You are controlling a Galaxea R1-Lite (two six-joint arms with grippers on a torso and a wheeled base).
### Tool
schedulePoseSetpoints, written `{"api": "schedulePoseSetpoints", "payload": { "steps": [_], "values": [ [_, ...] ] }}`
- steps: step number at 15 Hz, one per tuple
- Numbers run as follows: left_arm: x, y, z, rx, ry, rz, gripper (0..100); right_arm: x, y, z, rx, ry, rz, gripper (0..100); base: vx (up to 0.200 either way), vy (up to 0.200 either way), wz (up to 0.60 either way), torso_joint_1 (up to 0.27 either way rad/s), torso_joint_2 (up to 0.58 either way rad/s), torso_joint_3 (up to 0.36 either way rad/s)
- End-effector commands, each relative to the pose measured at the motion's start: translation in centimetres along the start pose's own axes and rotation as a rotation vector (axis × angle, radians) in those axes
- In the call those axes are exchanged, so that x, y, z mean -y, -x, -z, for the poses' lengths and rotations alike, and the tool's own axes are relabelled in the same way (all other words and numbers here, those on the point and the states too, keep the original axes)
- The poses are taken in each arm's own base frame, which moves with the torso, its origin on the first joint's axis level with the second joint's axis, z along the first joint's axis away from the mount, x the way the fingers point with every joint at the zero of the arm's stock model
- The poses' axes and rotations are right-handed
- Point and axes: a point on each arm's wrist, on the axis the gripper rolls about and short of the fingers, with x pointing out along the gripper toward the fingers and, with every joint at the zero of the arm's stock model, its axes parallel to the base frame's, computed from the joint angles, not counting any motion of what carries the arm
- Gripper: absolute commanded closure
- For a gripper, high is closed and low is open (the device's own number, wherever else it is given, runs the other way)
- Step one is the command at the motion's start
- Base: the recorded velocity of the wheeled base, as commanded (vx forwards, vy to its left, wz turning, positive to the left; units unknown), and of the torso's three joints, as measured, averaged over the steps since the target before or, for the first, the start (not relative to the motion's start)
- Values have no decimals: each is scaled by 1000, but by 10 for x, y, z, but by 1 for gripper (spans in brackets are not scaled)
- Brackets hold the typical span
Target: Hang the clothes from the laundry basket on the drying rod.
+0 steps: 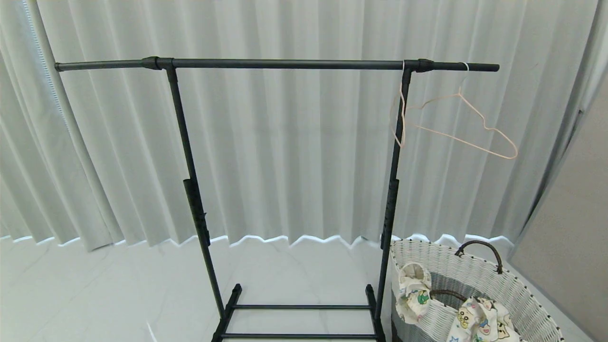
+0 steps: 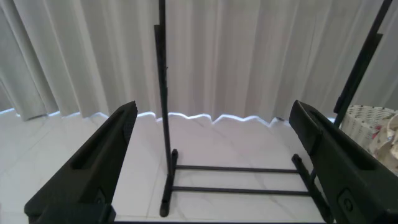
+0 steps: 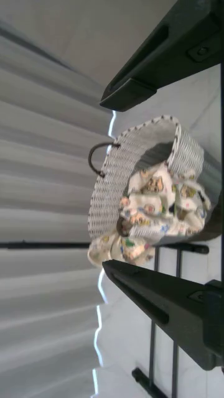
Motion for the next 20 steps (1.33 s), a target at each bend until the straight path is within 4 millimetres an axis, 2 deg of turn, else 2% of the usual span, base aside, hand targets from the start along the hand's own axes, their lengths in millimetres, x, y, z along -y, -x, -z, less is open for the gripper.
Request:
{"api": "schedulePoseSetpoints", "payload": {
  "steps": [1, 5, 16, 20],
  "values": [
    [0, 0, 0, 2, 1, 0, 0, 0, 0, 0, -1, 1, -1, 0, 0, 0, 0, 0, 0, 0],
    [0, 0, 0, 1, 1, 0, 0, 0, 0, 0, -1, 17, -1, 0, 0, 0, 0, 0, 0, 0],
    [0, 0, 0, -1, -3, 0, 0, 0, 0, 0, 0, -10, -3, 0, 200, 0, 0, 4, 1, 1],
    [0, 0, 0, -1, -2, 0, 0, 0, 0, 0, 0, 10, -3, 0, 0, 0, 0, 0, 0, 0]
  ]
}}
